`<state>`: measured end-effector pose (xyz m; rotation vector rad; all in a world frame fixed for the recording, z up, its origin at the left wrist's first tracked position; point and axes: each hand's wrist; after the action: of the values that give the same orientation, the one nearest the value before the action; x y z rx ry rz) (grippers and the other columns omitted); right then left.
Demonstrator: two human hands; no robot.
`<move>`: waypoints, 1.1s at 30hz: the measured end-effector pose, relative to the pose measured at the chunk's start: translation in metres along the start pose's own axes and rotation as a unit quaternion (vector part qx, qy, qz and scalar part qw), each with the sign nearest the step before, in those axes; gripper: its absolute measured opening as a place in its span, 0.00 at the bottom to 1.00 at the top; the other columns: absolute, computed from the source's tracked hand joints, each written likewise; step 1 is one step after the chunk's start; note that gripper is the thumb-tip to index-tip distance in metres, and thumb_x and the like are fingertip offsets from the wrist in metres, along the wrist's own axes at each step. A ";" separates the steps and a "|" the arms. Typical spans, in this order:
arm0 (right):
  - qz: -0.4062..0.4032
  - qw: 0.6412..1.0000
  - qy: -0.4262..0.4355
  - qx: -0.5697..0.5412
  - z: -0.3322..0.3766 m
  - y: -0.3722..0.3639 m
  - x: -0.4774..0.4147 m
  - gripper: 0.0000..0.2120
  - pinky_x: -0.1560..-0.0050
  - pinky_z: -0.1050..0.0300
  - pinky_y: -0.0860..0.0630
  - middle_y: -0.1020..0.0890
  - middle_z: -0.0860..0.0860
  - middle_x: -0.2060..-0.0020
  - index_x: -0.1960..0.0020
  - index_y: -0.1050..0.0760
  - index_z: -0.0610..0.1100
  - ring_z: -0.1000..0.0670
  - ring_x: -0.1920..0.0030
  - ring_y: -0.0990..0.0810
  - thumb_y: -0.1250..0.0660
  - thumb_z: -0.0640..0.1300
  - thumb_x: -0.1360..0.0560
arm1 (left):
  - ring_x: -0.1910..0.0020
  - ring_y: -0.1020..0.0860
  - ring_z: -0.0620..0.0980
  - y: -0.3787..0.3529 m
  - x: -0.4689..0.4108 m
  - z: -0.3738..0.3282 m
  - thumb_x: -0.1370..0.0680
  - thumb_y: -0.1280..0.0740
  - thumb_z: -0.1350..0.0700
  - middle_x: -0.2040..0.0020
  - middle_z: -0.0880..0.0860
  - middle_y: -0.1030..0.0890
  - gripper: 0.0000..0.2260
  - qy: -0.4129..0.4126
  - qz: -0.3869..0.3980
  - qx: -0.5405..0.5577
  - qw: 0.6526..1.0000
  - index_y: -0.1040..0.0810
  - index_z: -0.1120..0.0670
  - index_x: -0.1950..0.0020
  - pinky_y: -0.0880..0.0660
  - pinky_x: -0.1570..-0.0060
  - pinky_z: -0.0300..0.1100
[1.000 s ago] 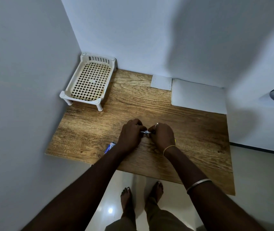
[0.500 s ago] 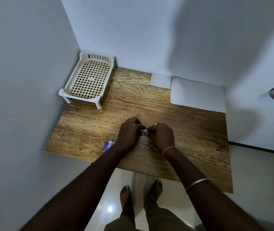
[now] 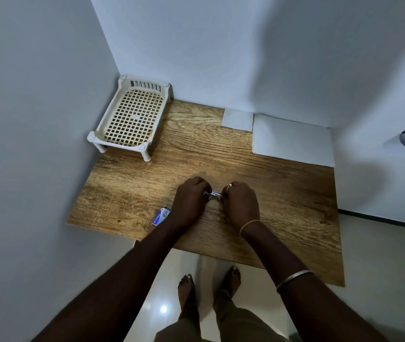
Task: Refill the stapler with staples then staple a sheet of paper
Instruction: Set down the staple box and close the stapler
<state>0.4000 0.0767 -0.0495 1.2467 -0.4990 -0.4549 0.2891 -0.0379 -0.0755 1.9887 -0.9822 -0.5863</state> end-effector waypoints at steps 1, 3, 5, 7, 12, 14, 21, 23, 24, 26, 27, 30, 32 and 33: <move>0.002 1.000 0.000 0.007 0.000 0.000 0.000 0.07 0.50 0.47 0.24 0.18 0.47 0.52 0.50 0.17 0.45 0.42 0.49 0.21 0.33 0.43 0.24 | 0.51 0.21 0.53 -0.001 0.001 0.000 0.28 0.25 0.58 0.48 0.52 0.18 0.07 -0.004 -0.004 -0.003 1.000 0.16 0.54 0.50 0.24 0.52 0.52; 0.006 1.000 -0.004 0.011 0.002 0.001 -0.001 0.07 0.49 0.46 0.23 0.18 0.47 0.51 0.49 0.18 0.44 0.42 0.48 0.22 0.33 0.41 0.24 | 0.50 0.20 0.53 -0.001 0.002 0.000 0.27 0.25 0.57 0.47 0.52 0.17 0.07 -0.013 -0.009 -0.007 1.000 0.15 0.54 0.50 0.23 0.52 0.51; 0.011 1.000 -0.009 0.008 0.004 0.003 -0.002 0.07 0.48 0.46 0.24 0.18 0.47 0.50 0.48 0.18 0.45 0.42 0.47 0.22 0.34 0.40 0.24 | 0.49 0.20 0.53 -0.001 0.002 -0.001 0.27 0.25 0.56 0.46 0.52 0.17 0.08 -0.023 -0.011 -0.021 0.999 0.14 0.53 0.48 0.23 0.51 0.51; 0.011 1.000 -0.013 0.007 0.006 0.004 -0.003 0.08 0.48 0.47 0.24 0.18 0.47 0.50 0.49 0.18 0.45 0.42 0.46 0.21 0.34 0.39 0.24 | 0.46 0.20 0.54 -0.001 0.001 -0.002 0.26 0.26 0.54 0.43 0.52 0.17 0.08 -0.025 -0.007 -0.043 0.999 0.14 0.52 0.47 0.23 0.50 0.52; 0.008 1.000 -0.027 -0.013 0.008 0.005 -0.007 0.06 0.49 0.48 0.23 0.17 0.46 0.52 0.51 0.18 0.44 0.41 0.48 0.20 0.33 0.38 0.24 | 0.40 0.23 0.53 -0.003 -0.004 -0.006 0.24 0.27 0.50 0.37 0.50 0.19 0.08 0.000 0.015 -0.059 0.998 0.15 0.49 0.46 0.26 0.44 0.52; 0.008 0.999 -0.036 -0.035 0.007 0.004 -0.007 0.04 0.51 0.50 0.23 0.18 0.45 0.52 0.52 0.19 0.43 0.41 0.50 0.19 0.32 0.38 0.25 | 0.39 0.24 0.53 -0.003 -0.006 -0.007 0.24 0.28 0.49 0.37 0.49 0.20 0.08 0.004 0.020 -0.064 0.998 0.15 0.48 0.46 0.26 0.44 0.51; 0.022 0.994 -0.050 -0.093 0.003 -0.001 -0.011 0.04 0.54 0.53 0.25 0.19 0.44 0.53 0.55 0.21 0.41 0.42 0.52 0.19 0.27 0.41 0.26 | 0.38 0.26 0.52 -0.007 -0.014 -0.011 0.25 0.27 0.47 0.39 0.48 0.20 0.06 0.068 0.028 0.001 0.997 0.15 0.47 0.51 0.29 0.44 0.51; 0.052 0.991 -0.069 -0.100 0.002 0.001 -0.015 0.06 0.52 0.53 0.23 0.17 0.44 0.52 0.54 0.20 0.41 0.43 0.50 0.19 0.26 0.43 0.27 | 0.36 0.28 0.53 -0.008 -0.018 -0.011 0.25 0.27 0.48 0.38 0.48 0.22 0.05 0.073 0.051 -0.006 0.996 0.15 0.47 0.52 0.31 0.42 0.53; 0.072 0.989 -0.080 -0.106 0.001 0.003 -0.018 0.06 0.50 0.51 0.22 0.16 0.45 0.52 0.54 0.19 0.41 0.43 0.49 0.18 0.26 0.43 0.28 | 0.35 0.29 0.53 -0.008 -0.020 -0.010 0.25 0.28 0.48 0.37 0.49 0.23 0.05 0.073 0.065 -0.010 0.995 0.16 0.47 0.52 0.32 0.42 0.53; 0.108 0.980 -0.105 -0.133 -0.001 0.006 -0.025 0.06 0.48 0.50 0.20 0.15 0.45 0.53 0.56 0.17 0.41 0.44 0.49 0.17 0.25 0.43 0.29 | 0.34 0.31 0.53 -0.007 -0.023 -0.009 0.24 0.28 0.47 0.35 0.49 0.25 0.05 0.074 0.086 -0.014 0.993 0.16 0.46 0.51 0.33 0.42 0.54; 0.121 0.974 -0.116 -0.151 -0.002 0.008 -0.027 0.06 0.48 0.49 0.20 0.15 0.46 0.53 0.57 0.17 0.41 0.45 0.50 0.17 0.24 0.43 0.30 | 0.34 0.31 0.53 -0.007 -0.024 -0.008 0.24 0.28 0.47 0.35 0.48 0.25 0.05 0.075 0.093 -0.014 0.993 0.16 0.45 0.51 0.33 0.41 0.54; 0.153 0.961 -0.134 -0.187 -0.006 0.011 -0.033 0.06 0.49 0.48 0.19 0.15 0.46 0.55 0.59 0.16 0.40 0.46 0.52 0.17 0.24 0.43 0.29 | 0.35 0.31 0.53 -0.005 -0.024 -0.006 0.25 0.28 0.49 0.38 0.47 0.24 0.03 0.072 0.091 -0.003 0.993 0.17 0.43 0.53 0.36 0.45 0.52; 0.165 0.954 -0.146 -0.201 -0.008 0.011 -0.034 0.07 0.50 0.49 0.19 0.14 0.45 0.57 0.59 0.16 0.40 0.46 0.53 0.17 0.25 0.44 0.28 | 0.36 0.30 0.53 -0.004 -0.022 -0.005 0.25 0.28 0.50 0.39 0.46 0.23 0.04 0.068 0.084 -0.004 0.994 0.16 0.42 0.52 0.37 0.47 0.50; 0.171 0.950 -0.153 -0.209 -0.008 0.011 -0.035 0.07 0.52 0.50 0.19 0.14 0.44 0.58 0.59 0.16 0.39 0.46 0.54 0.16 0.25 0.44 0.28 | 0.36 0.30 0.52 -0.004 -0.022 -0.005 0.25 0.28 0.51 0.40 0.46 0.23 0.05 0.064 0.081 -0.007 0.995 0.16 0.42 0.51 0.37 0.48 0.49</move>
<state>0.3773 0.1063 -0.0449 0.6636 -0.8211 -0.4312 0.2813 -0.0168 -0.0753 1.8875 -1.0440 -0.3711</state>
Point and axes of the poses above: each hand's wrist, its own x-axis away from the middle knuckle, its own y-axis out of the back of the hand, z = x × y
